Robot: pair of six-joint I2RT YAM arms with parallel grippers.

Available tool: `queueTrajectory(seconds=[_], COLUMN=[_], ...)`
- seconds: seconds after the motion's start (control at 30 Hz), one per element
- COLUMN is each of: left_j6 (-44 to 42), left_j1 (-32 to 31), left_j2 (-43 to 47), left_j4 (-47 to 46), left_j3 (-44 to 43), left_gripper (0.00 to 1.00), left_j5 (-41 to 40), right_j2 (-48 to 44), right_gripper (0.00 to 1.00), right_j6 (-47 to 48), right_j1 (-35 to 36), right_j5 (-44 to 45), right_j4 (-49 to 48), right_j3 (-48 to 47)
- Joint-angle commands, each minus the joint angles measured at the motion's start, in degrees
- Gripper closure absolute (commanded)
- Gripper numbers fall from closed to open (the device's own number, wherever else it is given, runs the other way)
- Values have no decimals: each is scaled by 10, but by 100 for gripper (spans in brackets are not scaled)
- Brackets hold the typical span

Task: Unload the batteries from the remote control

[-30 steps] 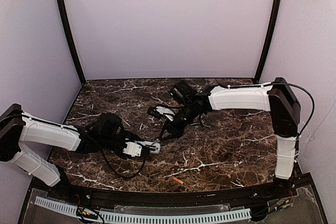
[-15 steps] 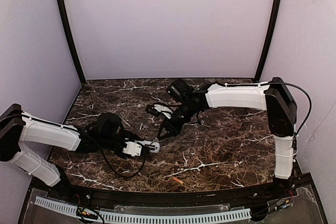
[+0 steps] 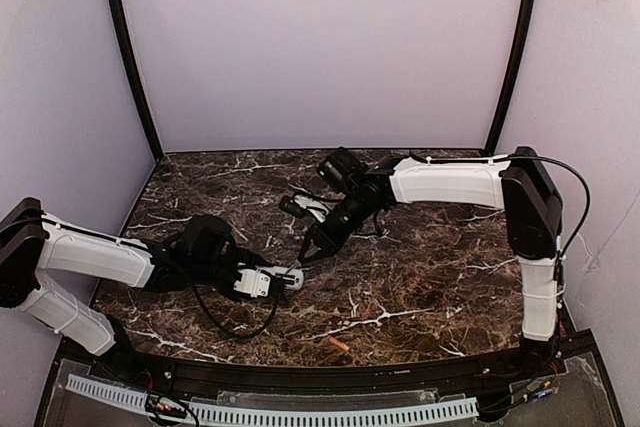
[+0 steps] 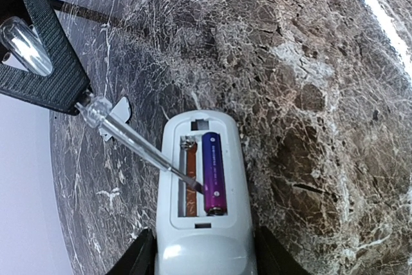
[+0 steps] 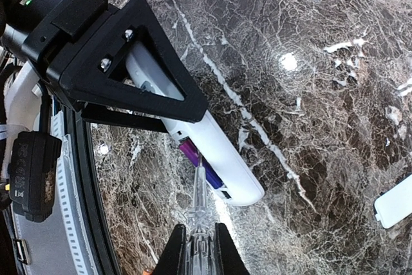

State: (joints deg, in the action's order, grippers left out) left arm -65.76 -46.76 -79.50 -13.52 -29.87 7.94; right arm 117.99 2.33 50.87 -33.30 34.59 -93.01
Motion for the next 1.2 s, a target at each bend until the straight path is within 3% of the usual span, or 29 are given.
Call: queueTrajectory(seconds=[0.0, 0.33, 0.9, 1.17], left_j6=[13, 15, 10, 2], left_j1=[-3, -3, -3, -3], left_j2=[8, 15, 27, 29], left_j4=[-60, -68, -66, -62], left_j3=[-6, -2, -2, -2], left_gripper=[100, 100, 100, 100], left_j5=[27, 32, 29, 26], right_j2=[6, -75, -41, -8], right_gripper=[100, 100, 100, 100], right_j6=[27, 138, 175, 131], right_j1=[-3, 2, 4, 0], right_j5=[46, -7, -40, -29], right_j4=[-34, -137, -60, -3], right_j3=[15, 93, 68, 38])
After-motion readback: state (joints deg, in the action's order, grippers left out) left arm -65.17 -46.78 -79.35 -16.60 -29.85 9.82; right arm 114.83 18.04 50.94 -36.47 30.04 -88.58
